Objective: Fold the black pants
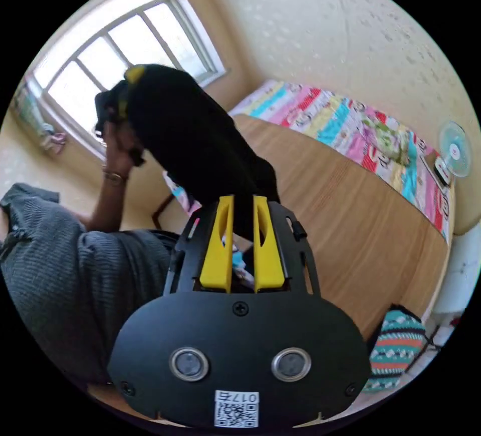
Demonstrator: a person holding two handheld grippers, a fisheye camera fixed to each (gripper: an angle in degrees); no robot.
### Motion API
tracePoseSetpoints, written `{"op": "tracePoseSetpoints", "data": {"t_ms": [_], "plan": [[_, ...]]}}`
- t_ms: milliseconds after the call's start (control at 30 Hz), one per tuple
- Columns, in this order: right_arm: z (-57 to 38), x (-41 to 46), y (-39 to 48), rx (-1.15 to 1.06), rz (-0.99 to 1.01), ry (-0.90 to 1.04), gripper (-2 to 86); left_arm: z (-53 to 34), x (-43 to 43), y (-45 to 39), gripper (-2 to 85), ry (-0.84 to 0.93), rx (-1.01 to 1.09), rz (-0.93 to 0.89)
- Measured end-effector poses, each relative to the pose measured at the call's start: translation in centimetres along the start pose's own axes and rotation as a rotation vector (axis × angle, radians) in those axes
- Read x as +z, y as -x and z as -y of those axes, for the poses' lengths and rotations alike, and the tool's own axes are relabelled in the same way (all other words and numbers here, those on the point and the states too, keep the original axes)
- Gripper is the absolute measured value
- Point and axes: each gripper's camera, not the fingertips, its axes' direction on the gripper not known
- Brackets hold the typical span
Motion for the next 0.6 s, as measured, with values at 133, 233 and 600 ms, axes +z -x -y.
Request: {"op": "tracePoseSetpoints", "data": {"t_ms": [133, 233, 600], "plan": [[-0.3, -2.4, 5.9, -0.137, -0.093, -0.211, 16.6, -3.0, 4.7, 1.0, 1.7, 0.004, -0.157, -0.044], [0.9, -0.2, 10.4, -0.203, -0.32, -0.095, 22.0, -4.4, 8.2, -0.3, 1.9, 0.041, -0.176, -0.024], [-0.1, 1.3, 17.5, -0.434, -0.951, -0.155, 5.9, -6.3, 11.8, -4.6, 5.6, 0.085, -0.025, -0.203]]}}
